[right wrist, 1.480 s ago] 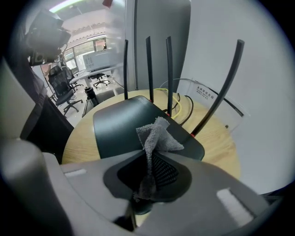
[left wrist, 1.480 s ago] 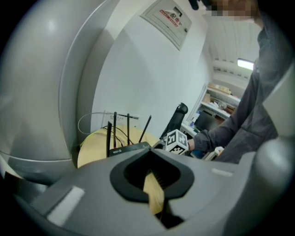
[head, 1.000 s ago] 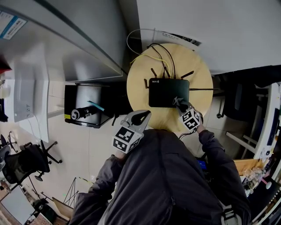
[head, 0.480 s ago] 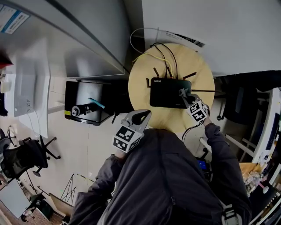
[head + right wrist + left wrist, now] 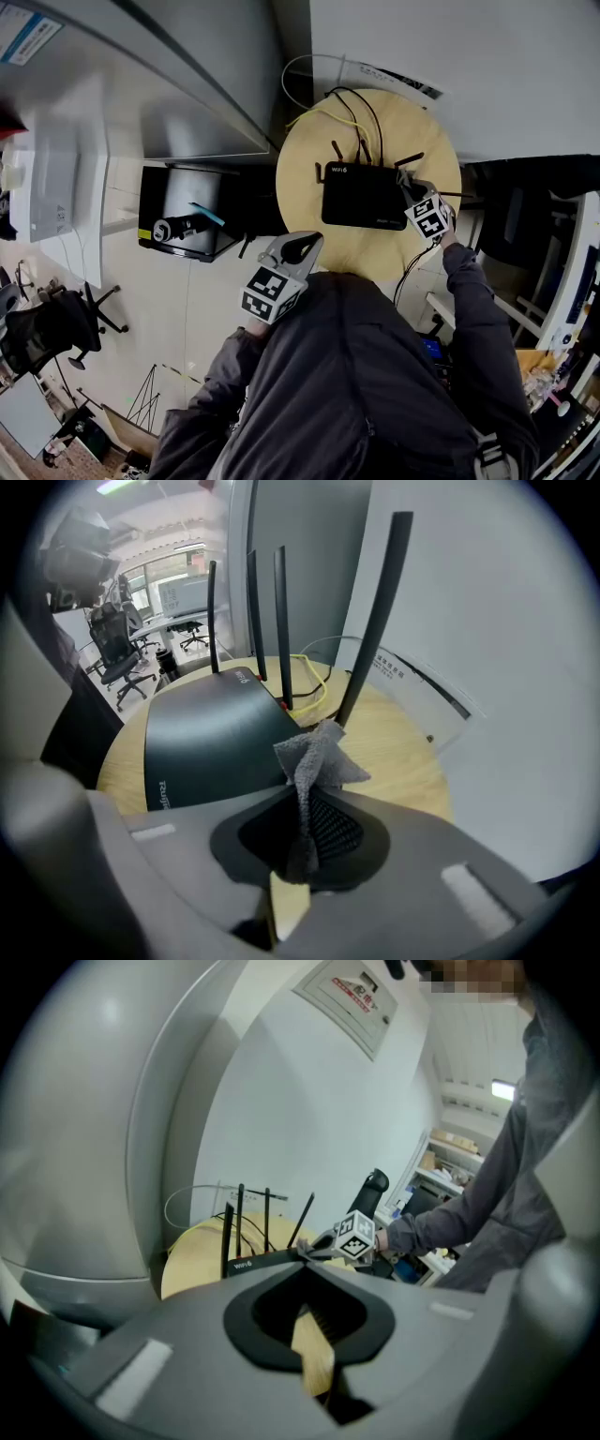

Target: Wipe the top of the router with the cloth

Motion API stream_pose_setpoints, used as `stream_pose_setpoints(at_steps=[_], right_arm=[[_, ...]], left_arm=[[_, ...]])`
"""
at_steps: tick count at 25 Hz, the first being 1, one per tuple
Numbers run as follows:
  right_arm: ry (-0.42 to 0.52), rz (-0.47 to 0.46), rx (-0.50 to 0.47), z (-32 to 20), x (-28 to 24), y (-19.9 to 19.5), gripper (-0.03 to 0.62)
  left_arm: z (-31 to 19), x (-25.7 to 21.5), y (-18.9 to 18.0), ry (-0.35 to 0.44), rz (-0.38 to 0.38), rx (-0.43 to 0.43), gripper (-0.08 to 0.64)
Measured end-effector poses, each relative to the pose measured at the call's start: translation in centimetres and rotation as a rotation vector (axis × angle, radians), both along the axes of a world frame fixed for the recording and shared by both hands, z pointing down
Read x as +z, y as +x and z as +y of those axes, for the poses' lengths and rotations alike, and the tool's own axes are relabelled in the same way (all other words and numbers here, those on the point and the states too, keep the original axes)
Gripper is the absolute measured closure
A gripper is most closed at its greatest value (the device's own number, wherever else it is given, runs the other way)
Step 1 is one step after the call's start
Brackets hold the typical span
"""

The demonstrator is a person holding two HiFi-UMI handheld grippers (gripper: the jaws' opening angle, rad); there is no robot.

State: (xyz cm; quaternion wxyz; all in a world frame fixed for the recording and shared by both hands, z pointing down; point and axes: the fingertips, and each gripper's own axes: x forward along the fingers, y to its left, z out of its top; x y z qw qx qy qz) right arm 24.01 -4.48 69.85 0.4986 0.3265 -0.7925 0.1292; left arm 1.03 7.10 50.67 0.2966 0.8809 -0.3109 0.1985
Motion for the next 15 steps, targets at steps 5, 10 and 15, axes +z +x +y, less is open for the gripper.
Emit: stream_pose_setpoints(at_steps=[5, 10, 15], right_arm=[[-0.019, 0.005, -0.011, 3.1, 0.0, -0.6, 0.565], [-0.018, -0.003, -0.007, 6.3, -0.3, -1.2, 0.565], [-0.036, -0.023, 0.017, 8.9, -0.2, -1.5, 0.565]], left_arm=[[-0.2, 0.0, 0.3, 0.001, 0.006, 0.016, 0.560], [-0.6, 0.1, 0.3, 0.002, 0.009, 0.037, 0.560], [-0.8, -0.1, 0.5, 0.009, 0.012, 0.066, 0.560]])
